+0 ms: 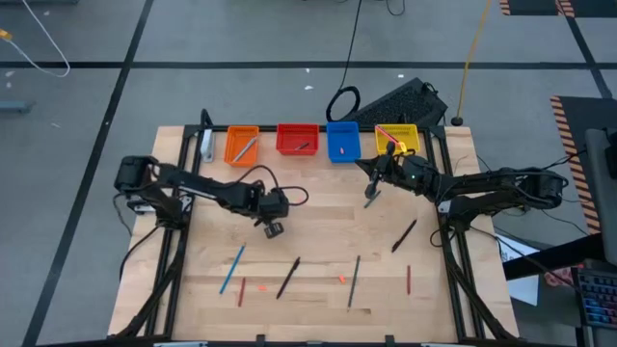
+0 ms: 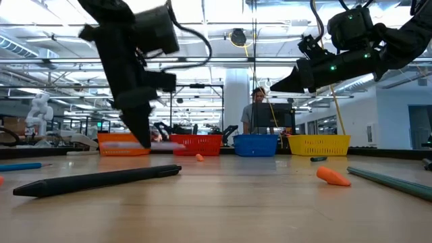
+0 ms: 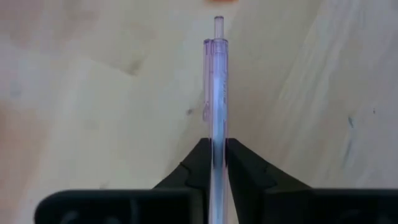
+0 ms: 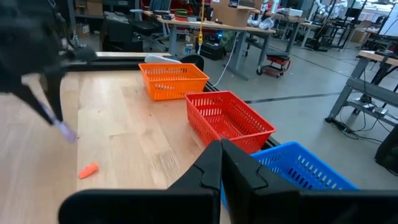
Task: Sort crayons/erasers/pens/pencils in bins
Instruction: Put the purple pen into the orange basket
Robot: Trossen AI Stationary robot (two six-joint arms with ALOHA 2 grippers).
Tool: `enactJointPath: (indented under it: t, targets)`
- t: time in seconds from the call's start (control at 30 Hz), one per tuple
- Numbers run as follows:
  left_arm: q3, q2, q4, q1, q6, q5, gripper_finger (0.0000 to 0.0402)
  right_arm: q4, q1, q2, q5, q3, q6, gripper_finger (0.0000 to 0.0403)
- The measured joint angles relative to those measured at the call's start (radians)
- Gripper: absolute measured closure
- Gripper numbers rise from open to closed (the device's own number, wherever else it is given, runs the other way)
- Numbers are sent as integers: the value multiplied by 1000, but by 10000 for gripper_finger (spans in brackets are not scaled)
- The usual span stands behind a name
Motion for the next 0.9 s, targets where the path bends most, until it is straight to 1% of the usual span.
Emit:
enactJointPath:
  t: [0.1, 0.2, 0.33, 0.43, 0.53, 0.63, 0.77, 0.9]
  targets:
    - [0, -86, -55, 9, -21, -42, 369, 0, 0, 0, 0, 0, 0, 403]
    - [2, -196, -106, 42, -61, -99, 371, 0, 0, 0, 0, 0, 0, 403]
    - [2, -344, -197, 119, -135, -210, 373, 0, 0, 0, 0, 0, 0, 403]
    - [2, -429, -252, 204, -165, -256, 373, 0, 0, 0, 0, 0, 2, 403]
    - [2, -475, -260, 302, -152, -258, 374, 3, 0, 0, -1, 0, 3, 403]
    - [2, -480, -250, 399, -104, -252, 374, 6, 0, 0, -1, 0, 4, 403]
    - [-1, -452, -183, 510, -28, -195, 375, 8, 0, 0, -3, 0, 4, 403]
    - [-45, -419, -56, 605, 32, -115, 375, 7, 0, 0, -3, 0, 4, 403]
